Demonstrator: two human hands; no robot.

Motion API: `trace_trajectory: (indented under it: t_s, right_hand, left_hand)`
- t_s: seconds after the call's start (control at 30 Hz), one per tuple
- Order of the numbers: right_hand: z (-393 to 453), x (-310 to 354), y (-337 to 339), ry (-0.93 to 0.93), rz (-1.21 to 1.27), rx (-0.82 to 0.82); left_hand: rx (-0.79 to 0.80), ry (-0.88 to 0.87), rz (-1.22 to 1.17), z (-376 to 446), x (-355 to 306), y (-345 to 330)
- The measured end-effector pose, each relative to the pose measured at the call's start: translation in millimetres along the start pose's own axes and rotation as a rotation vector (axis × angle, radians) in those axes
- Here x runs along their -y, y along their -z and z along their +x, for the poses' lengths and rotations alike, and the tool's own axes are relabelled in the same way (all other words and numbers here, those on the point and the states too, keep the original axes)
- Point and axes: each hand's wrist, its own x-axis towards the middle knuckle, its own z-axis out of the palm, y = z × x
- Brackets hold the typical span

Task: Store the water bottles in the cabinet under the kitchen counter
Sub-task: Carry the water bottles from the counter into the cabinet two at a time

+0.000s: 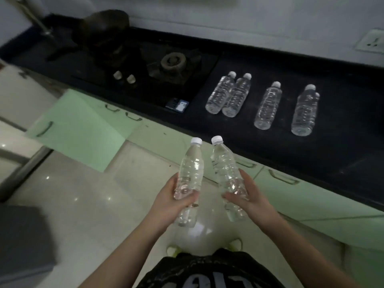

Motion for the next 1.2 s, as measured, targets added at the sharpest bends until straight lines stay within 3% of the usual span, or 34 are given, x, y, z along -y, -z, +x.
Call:
trace_trajectory:
  t_s: [0.13,0.33,0.53,0.73,0.97,1.2]
  right_hand:
    - [4.1,24.9,-55.6,0.040,-0.023,0.143]
    - [4.5,50.1,-177.3,0.129,-0.143,0.317]
    - [-6.1,64.9,-318.1,0.160,-0.162,0.459]
    - [-15.9,83.0,-416.5,0.183,-0.195,0.624]
    - [15.1,99.0,-503.1,0.170,-0.253,0.740]
    - [95.2,121.4,-603.9,0.164,-0.296,0.796]
  left_hand:
    - [-0.123,-0.020,-0.104,-36.2,21.1,48.6]
    - [-0.346,-0.091,-0.069,-102.5,64.2,144.2]
    - [-0.561,-0.063,-0.105,-172.7,120.6,251.5]
    - [-0.732,0.016,-0.159,-218.9,174.4,319.2]
    - [-0.858,0.074,-0.245,-218.9,208.5,384.8]
    - [-0.850,0.151,-0.203,-169.2,228.8,492.7]
